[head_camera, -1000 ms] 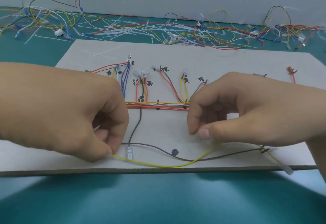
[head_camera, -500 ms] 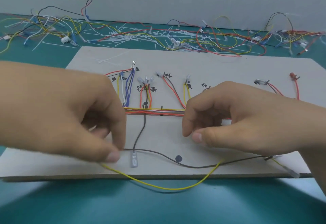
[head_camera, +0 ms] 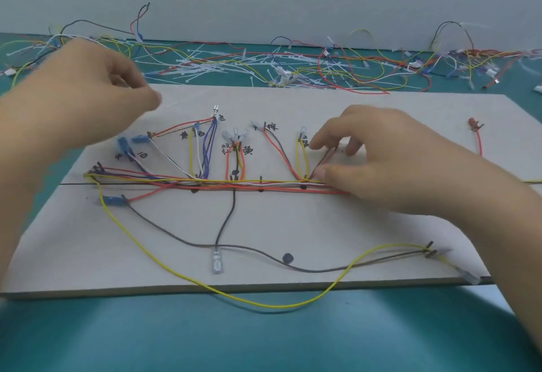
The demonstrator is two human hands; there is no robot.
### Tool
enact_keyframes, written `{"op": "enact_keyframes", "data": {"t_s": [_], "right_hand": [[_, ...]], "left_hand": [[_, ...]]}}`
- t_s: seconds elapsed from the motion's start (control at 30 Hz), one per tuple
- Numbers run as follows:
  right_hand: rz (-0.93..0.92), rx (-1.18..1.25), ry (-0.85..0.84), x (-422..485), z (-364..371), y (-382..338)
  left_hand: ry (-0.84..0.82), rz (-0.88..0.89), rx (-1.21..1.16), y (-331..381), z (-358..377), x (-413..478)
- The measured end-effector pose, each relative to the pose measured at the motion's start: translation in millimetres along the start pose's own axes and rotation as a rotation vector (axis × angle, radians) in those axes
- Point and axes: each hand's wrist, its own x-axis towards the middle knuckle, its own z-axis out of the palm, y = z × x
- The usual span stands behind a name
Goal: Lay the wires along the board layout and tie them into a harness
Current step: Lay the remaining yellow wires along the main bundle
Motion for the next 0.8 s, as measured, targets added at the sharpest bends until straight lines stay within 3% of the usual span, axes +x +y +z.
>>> {"op": "enact_keyframes", "data": {"t_s": [0.07,0.2,0.37,0.8], "right_hand": [[0.018,-0.050,-0.052,1.0,1.4,1.1],[0.043,0.014,0.083,4.2,0.3,6.4],[0.107,-0.008,0.103,12.2,0.8,17.9],[0.094,-0.053,0.121,19.4,-2.6,15.1]], "left_hand": [[-0.018,-0.085,0.011,-15.6,-0.9,10.3],[-0.062,-0.192,0.037,-42.6,-4.3,25.1],[-0.170,-0.282,-0.023,-68.8,-18.2,29.6],[-0.284,-0.224,-0.008,-66.3,-25.1,31.4]]}}
